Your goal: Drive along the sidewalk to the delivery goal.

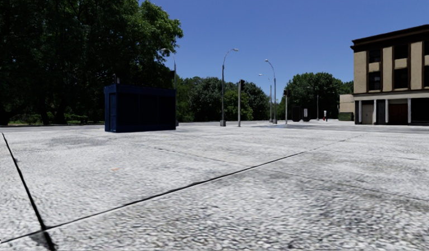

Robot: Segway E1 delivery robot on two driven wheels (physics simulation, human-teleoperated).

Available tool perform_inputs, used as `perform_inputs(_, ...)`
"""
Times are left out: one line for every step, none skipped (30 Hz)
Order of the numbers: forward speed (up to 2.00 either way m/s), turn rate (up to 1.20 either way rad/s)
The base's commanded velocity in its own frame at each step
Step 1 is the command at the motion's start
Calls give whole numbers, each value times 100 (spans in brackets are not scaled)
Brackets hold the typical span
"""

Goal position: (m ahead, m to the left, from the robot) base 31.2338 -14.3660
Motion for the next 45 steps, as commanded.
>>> perform_inputs(200, 0)
perform_inputs(200, 0)
perform_inputs(200, 0)
perform_inputs(200, 0)
perform_inputs(200, 0)
perform_inputs(200, 0)
perform_inputs(200, 0)
perform_inputs(200, 0)
perform_inputs(200, 0)
perform_inputs(200, 0)
perform_inputs(200, 0)
perform_inputs(200, 0)
perform_inputs(200, 0)
perform_inputs(200, 0)
perform_inputs(200, 0)
perform_inputs(200, 0)
perform_inputs(200, 0)
perform_inputs(200, 0)
perform_inputs(200, 0)
perform_inputs(200, 0)
perform_inputs(200, 0)
perform_inputs(200, 0)
perform_inputs(200, 0)
perform_inputs(200, 0)
perform_inputs(200, 0)
perform_inputs(200, 0)
perform_inputs(200, 0)
perform_inputs(200, 0)
perform_inputs(200, 0)
perform_inputs(200, 0)
perform_inputs(200, 0)
perform_inputs(200, 0)
perform_inputs(200, 0)
perform_inputs(200, 0)
perform_inputs(200, 0)
perform_inputs(200, 0)
perform_inputs(200, 0)
perform_inputs(200, 0)
perform_inputs(200, 0)
perform_inputs(200, 0)
perform_inputs(200, 0)
perform_inputs(200, 0)
perform_inputs(200, 0)
perform_inputs(200, 0)
perform_inputs(200, 0)
